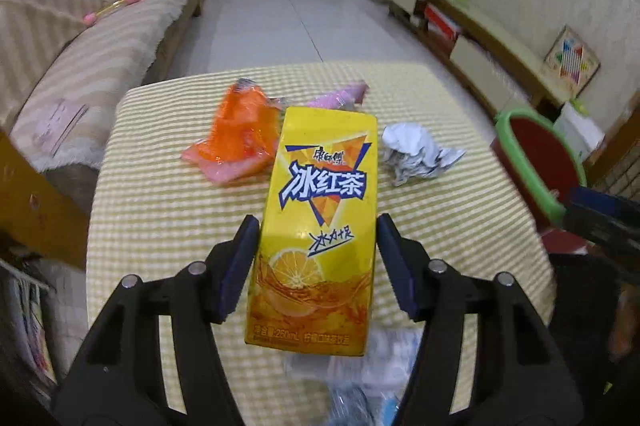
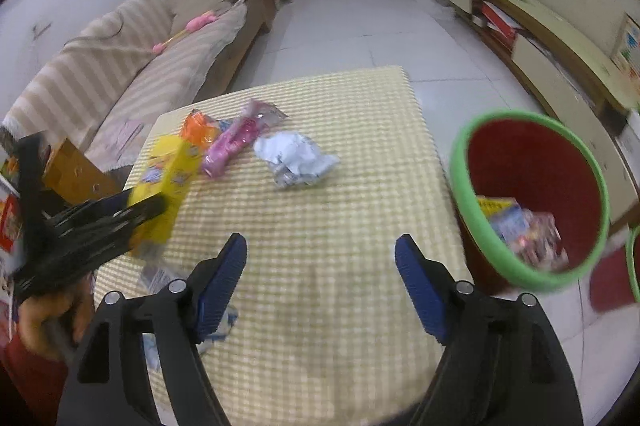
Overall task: Collect trash
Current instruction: 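Grasp the yellow tea carton with the left gripper while the right gripper grasps crumpled foil, then carry the yellow tea carton and crumpled foil over the red bin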
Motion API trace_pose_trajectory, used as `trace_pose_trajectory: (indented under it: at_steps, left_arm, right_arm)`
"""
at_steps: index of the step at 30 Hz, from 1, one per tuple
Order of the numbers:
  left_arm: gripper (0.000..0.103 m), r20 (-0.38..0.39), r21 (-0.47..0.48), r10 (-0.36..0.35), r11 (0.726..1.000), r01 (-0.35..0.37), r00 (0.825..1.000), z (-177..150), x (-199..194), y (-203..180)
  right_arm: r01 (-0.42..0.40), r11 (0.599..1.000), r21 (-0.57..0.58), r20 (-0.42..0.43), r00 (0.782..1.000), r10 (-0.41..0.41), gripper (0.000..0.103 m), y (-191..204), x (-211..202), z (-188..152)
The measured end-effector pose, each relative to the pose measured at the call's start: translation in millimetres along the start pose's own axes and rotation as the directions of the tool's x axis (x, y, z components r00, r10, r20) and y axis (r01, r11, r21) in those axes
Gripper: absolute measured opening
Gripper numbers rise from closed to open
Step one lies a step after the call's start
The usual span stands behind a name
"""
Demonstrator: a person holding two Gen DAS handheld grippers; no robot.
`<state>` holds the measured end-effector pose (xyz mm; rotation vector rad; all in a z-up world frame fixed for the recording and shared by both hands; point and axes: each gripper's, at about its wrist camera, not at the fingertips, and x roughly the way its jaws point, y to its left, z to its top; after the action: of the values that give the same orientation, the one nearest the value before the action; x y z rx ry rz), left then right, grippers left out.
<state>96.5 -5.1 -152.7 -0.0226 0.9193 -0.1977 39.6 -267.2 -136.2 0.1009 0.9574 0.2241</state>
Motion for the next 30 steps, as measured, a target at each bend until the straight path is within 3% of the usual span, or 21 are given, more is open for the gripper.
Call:
trace_pose_trajectory:
  at_steps: [6, 12, 14, 17, 21, 30]
  left_arm:
    - [0.059, 0.055, -0.092, 0.032, 0.995, -0.026, 0.998, -16, -40, 12]
    - [0.059, 0.086, -0.059, 0.073, 0.996, -0.068, 0.994, -19, -53, 10]
    - [0.059, 0.083, -0.065, 0.070, 0.996, -0.065, 0.994, -19, -53, 12]
    - [0.059, 0.081, -0.072, 0.062, 0.996, -0.056, 0.995, -18, -49, 11]
    - [0.059, 0.073, -0.075, 0.061, 0.996, -0.056, 0.995, -18, -45, 13]
    - [0.059, 0.067, -0.065, 0.090, 0.994, -0.086, 0.994, -21, -45, 7]
  right_arm:
    - [-0.016, 0.999, -0.048, -0.044, 0.999, 0.014, 0.075, 17, 61, 40]
    - [0.036, 0.996, -0.085, -0.125, 0.991, -0.046, 0.076, 24, 125, 62]
    - [0.014, 0.998, -0.067, -0.166, 0.986, -0.025, 0.075, 21, 143, 62]
    - [0.022, 0.997, -0.076, -0.188, 0.982, -0.036, 0.062, 19, 156, 62]
    - [0.004, 0.998, -0.061, -0.166, 0.986, -0.014, 0.050, 14, 146, 57]
    - [-0.046, 0.998, -0.031, -0.096, 0.994, 0.043, 0.051, 21, 73, 21]
